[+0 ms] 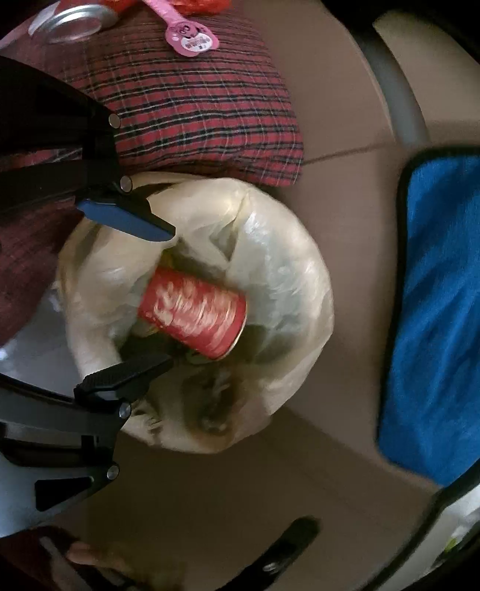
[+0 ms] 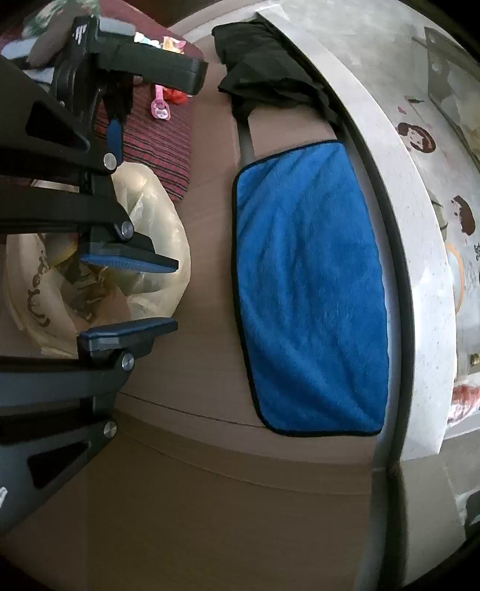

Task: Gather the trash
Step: 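Open the left gripper to drop the cup into the bin, then reach the left gripper to the purple-pink sponge and grasp it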

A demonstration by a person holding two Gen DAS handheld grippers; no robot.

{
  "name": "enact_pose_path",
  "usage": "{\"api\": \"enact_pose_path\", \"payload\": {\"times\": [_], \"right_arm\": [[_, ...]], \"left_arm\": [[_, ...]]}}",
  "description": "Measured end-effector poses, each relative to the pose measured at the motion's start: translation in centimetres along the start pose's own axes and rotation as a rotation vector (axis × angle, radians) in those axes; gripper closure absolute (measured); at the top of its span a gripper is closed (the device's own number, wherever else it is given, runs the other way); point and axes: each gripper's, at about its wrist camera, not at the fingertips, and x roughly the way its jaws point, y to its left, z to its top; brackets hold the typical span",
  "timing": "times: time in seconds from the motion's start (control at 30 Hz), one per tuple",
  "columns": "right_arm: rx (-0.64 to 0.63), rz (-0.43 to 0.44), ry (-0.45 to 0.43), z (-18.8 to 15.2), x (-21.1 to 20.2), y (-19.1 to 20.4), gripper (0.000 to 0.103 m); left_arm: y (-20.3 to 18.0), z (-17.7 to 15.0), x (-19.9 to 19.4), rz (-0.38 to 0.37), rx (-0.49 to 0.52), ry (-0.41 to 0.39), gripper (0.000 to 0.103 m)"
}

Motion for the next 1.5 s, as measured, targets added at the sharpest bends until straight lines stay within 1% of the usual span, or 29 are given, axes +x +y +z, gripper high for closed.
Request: {"api": "enact_pose_path", "payload": {"times": [0.03,0.07,0.1,0.17,0.23,0.27,0.37,0.47,0.53,0.57,0.63,0.67,0.73,0.83,0.93,0.97,1.07,1.1,1.2,1.27,1.33,1.4,1.43,1.5], "right_arm": [[-0.006,-0.002,-0.004,0.0,-0.1,0.1,0.079],[-0.011,-0.002,-0.011,0.1,-0.3,0.4,0.079],[-0.012,0.001,-0.016,0.0,-0.4,0.5,0.079],[-0.013,0.016,-0.019,0.0,-0.6,0.9,0.079],[-0.019,0.036,-0.015,-0.1,-0.7,1.7,0.079],[-0.022,0.043,-0.016,-0.1,-0.9,2.2,0.079],[-0.036,0.09,-0.027,-0.2,-1.6,4.3,0.079],[-0.061,0.139,-0.032,-0.4,-2.2,6.9,0.079],[-0.092,0.194,-0.027,-0.7,-2.6,9.4,0.079],[-0.107,0.216,-0.024,-0.9,-2.7,10.5,0.079],[-0.14,0.269,-0.009,-1.4,-2.7,13.2,0.08],[-0.154,0.295,-0.001,-1.6,-2.7,14.4,0.079],[-0.179,0.342,0.022,-2.2,-2.3,16.8,0.079],[-0.245,0.408,0.068,-3.3,-1.5,20.9,0.079],[-0.301,0.452,0.116,-4.4,-0.6,23.9,0.079],[-0.308,0.464,0.13,-4.7,-0.4,24.6,0.079],[-0.324,0.489,0.166,-5.8,0.3,26.3,0.079],[-0.326,0.493,0.174,-6.2,0.4,26.6,0.079],[-0.33,0.492,0.201,-6.9,1.0,27.2,0.079],[-0.335,0.489,0.212,-7.1,1.2,27.2,0.079],[-0.334,0.481,0.212,-7.2,1.1,26.8,0.079],[-0.321,0.475,0.209,-7.1,1.0,26.3,0.079],[-0.312,0.47,0.209,-7.0,1.0,25.9,0.079],[-0.294,0.465,0.211,-6.9,1.1,25.3,0.079]], "left_arm": [[0.0,-0.1,-0.6,0.001,0.008,-0.014,0.039],[0.2,0.0,-1.6,0.013,-0.008,-0.057,0.039],[0.7,-0.3,-2.9,0.017,-0.033,-0.1,0.04],[1.9,-0.9,-5.5,-0.003,-0.092,-0.185,0.039],[3.6,-1.8,-8.6,0.008,-0.145,-0.263,0.039],[4.8,-2.6,-10.6,0.028,-0.176,-0.308,0.039],[8.5,-5.5,-15.1,0.078,-0.249,-0.389,0.039],[12.2,-8.8,-19.4,0.133,-0.311,-0.449,0.039],[15.1,-11.4,-22.1,0.171,-0.356,-0.474,0.039],[16.4,-12.7,-22.7,0.184,-0.383,-0.481,0.039],[19.0,-15.3,-23.9,0.175,-0.444,-0.47,0.039],[20.9,-17.0,-24.3,0.155,-0.495,-0.456,0.039],[22.8,-19.2,-24.0,0.148,-0.546,-0.442,0.04],[24.2,-22.0,-23.3,0.164,-0.582,-0.427,0.04],[25.5,-24.1,-22.0,0.129,-0.638,-0.395,0.04],[25.9,-24.7,-21.3,0.096,-0.655,-0.376,0.04],[26.2,-25.0,-19.9,0.034,-0.675,-0.356,0.04],[26.2,-24.9,-19.7,0.029,-0.672,-0.354,0.04],[26.0,-23.9,-18.9,0.051,-0.639,-0.338,0.04],[25.7,-23.0,-18.0,0.062,-0.61,-0.307,0.041],[25.3,-22.5,-17.3,0.084,-0.588,-0.281,0.041],[24.8,-22.3,-17.0,0.08,-0.576,-0.274,0.042],[24.4,-22.2,-16.9,0.079,-0.574,-0.269,0.044],[23.6,-21.9,-16.9,0.093,-0.562,-0.26,0.044]]}}
